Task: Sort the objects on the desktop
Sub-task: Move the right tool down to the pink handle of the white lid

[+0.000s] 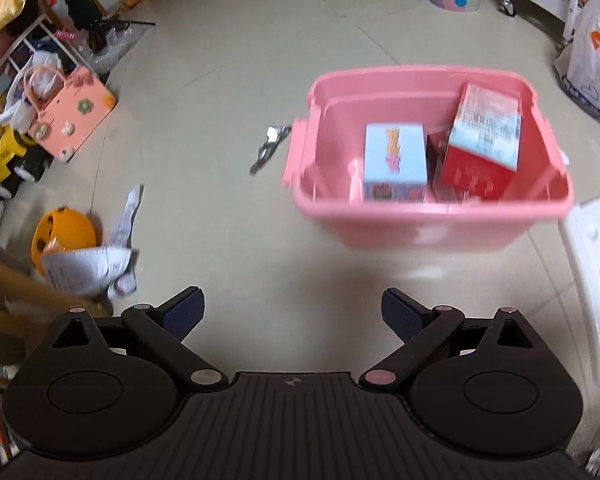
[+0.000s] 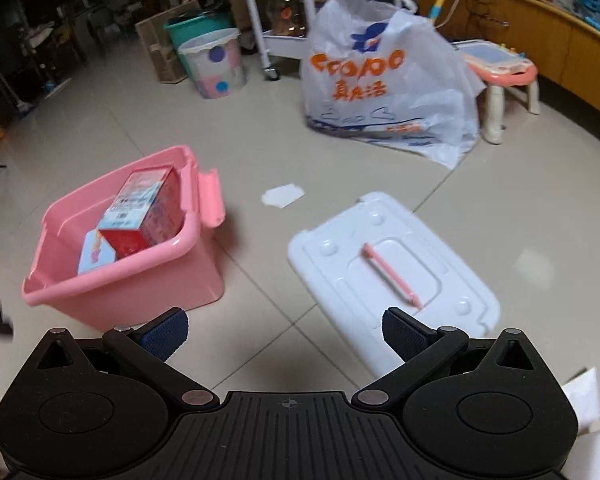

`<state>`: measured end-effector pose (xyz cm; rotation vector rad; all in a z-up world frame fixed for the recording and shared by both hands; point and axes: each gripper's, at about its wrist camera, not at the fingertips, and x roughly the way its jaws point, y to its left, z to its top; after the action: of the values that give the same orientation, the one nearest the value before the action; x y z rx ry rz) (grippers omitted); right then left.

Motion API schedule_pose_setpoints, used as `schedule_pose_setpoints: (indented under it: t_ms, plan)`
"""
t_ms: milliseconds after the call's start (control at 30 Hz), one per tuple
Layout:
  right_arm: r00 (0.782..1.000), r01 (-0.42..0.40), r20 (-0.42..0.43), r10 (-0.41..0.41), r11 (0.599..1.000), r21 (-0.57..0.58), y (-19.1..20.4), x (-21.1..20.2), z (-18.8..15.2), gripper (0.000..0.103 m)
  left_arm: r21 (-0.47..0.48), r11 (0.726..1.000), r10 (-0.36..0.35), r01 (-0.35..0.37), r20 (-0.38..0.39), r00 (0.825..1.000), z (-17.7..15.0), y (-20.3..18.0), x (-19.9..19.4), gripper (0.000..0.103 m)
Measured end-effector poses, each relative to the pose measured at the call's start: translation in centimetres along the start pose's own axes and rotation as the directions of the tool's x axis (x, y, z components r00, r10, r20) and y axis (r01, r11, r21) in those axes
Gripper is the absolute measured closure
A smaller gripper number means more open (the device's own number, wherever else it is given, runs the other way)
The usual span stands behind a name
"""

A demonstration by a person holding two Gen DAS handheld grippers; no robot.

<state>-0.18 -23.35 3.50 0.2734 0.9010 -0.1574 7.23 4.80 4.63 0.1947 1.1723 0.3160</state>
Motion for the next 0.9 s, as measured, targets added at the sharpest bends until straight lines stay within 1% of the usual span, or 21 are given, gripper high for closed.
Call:
schedule_pose_setpoints:
  t_ms: [67,100,200,267,367,433,533,600,700,767,800,867,900]
  plan:
    - [0.999,0.041,0.024,-0.041,0.999,0.0,-0.4,-0.8,0.4,0.0,0.019,1.0,-0.014,0.014,-0.022,1.0,-1.2,0.0,0.0,0.005]
    - [0.998,0.043,0.036,-0.043,0.999,0.005,-0.6,-1.1,0.6,0.0,0.024,1.0,-0.018,0.019,-0.032,0.999,-1.6,0.0,0.0,0.005]
    - [1.0,0.019,0.015,-0.019,1.0,-0.008,-1.2,-1.3,1.6,0.0,0.022,0.999,-0.029,0.03,-0.037,0.999,-2.2,0.0,-0.3,0.005]
    - [1.0,0.021,-0.003,-0.022,0.999,-0.039,-1.5,-1.0,2.2,0.0,0.018,0.999,-0.037,0.037,-0.028,0.999,-2.3,0.1,-0.6,0.005]
    - [0.999,0.029,-0.035,-0.032,0.995,-0.099,-2.0,-0.1,3.6,0.001,0.019,0.999,-0.025,0.025,-0.013,1.0,-2.1,-0.2,-0.8,0.005]
    - [0.998,0.049,-0.038,-0.055,0.99,-0.135,-2.4,0.7,4.6,0.009,0.022,0.999,-0.024,0.025,-0.011,1.0,-2.0,-0.5,-0.8,0.005]
    - [0.996,0.064,-0.044,-0.073,0.982,-0.178,-4.0,2.7,6.5,0.01,0.033,0.999,-0.03,0.031,-0.022,0.999,-2.0,-1.1,-0.6,0.005]
    - [0.994,0.066,-0.069,-0.083,0.973,-0.219,-5.1,4.4,7.6,0.012,0.044,0.998,-0.032,0.033,-0.027,0.999,-2.0,-1.7,-0.5,0.005]
    - [0.987,0.08,-0.11,-0.12,0.946,-0.315,-5.9,7.6,7.9,0.014,0.061,0.998,-0.034,0.036,-0.028,0.999,-2.0,-2.3,-0.3,0.005]
    - [0.98,0.052,-0.155,-0.121,0.919,-0.39,-5.5,10.2,7.4,0.016,0.074,0.997,-0.029,0.03,-0.022,0.999,-2.1,-2.6,-0.2,0.005]
    - [0.977,0.032,-0.177,-0.118,0.905,-0.423,-5.2,11.4,7.1,0.019,0.08,0.997,-0.021,0.023,-0.021,1.0,-2.1,-2.7,0.0,0.005]
    - [0.97,0.0,-0.208,-0.123,0.86,-0.511,-4.0,13.9,6.1,0.019,0.089,0.996,-0.01,0.012,-0.029,1.0,-2.1,-2.8,0.3,0.005]
    - [0.967,-0.002,-0.214,-0.137,0.838,-0.546,-3.5,15.0,5.6,0.019,0.083,0.996,-0.005,0.008,-0.032,0.999,-2.0,-2.8,0.4,0.005]
